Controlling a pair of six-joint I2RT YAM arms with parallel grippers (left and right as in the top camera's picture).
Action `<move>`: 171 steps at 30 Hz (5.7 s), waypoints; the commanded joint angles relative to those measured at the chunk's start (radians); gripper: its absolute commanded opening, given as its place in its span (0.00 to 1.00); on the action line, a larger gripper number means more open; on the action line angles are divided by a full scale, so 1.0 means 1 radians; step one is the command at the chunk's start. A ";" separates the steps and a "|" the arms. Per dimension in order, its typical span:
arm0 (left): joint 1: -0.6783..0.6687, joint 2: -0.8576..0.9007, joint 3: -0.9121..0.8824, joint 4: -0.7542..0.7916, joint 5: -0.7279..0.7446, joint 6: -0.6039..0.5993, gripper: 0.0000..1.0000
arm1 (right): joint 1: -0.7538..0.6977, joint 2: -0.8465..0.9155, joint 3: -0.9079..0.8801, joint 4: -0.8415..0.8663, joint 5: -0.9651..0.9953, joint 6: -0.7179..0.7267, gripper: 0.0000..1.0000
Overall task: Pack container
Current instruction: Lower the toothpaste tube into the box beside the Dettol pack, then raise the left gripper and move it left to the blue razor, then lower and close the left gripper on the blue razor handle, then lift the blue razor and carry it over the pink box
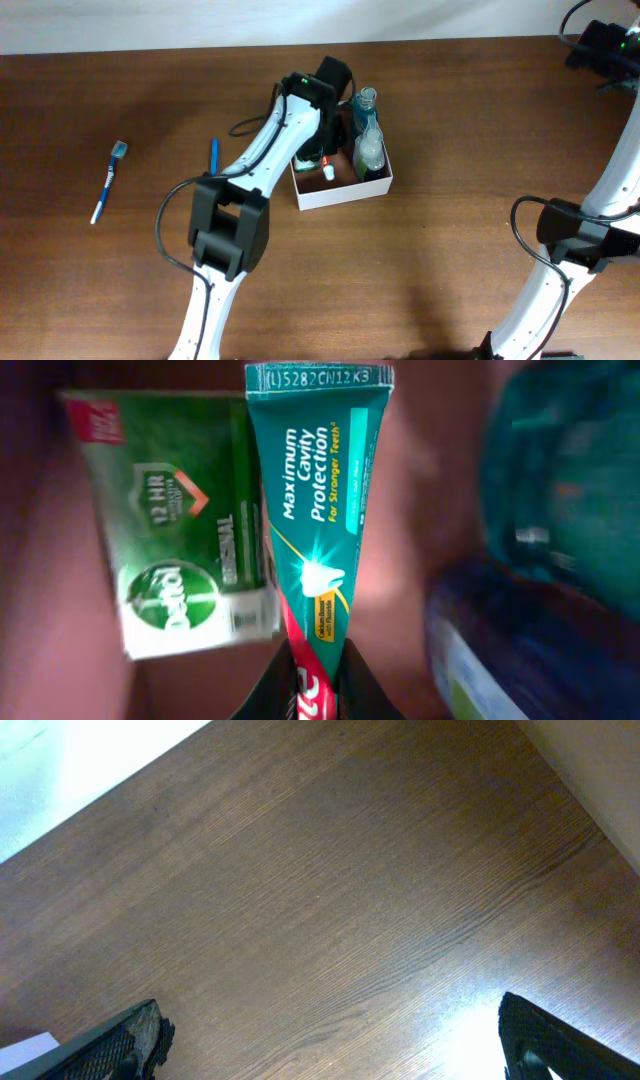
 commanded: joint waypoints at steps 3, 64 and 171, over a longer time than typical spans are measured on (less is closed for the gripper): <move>-0.005 0.047 0.007 0.005 -0.014 -0.013 0.11 | -0.003 0.018 -0.003 -0.006 -0.002 0.005 0.98; 0.387 0.017 0.591 -0.504 -0.057 0.564 0.96 | -0.003 0.018 -0.003 -0.006 -0.002 0.005 0.98; -0.028 0.000 0.561 -0.382 0.026 0.079 0.10 | -0.003 0.018 -0.003 -0.006 -0.002 0.005 0.98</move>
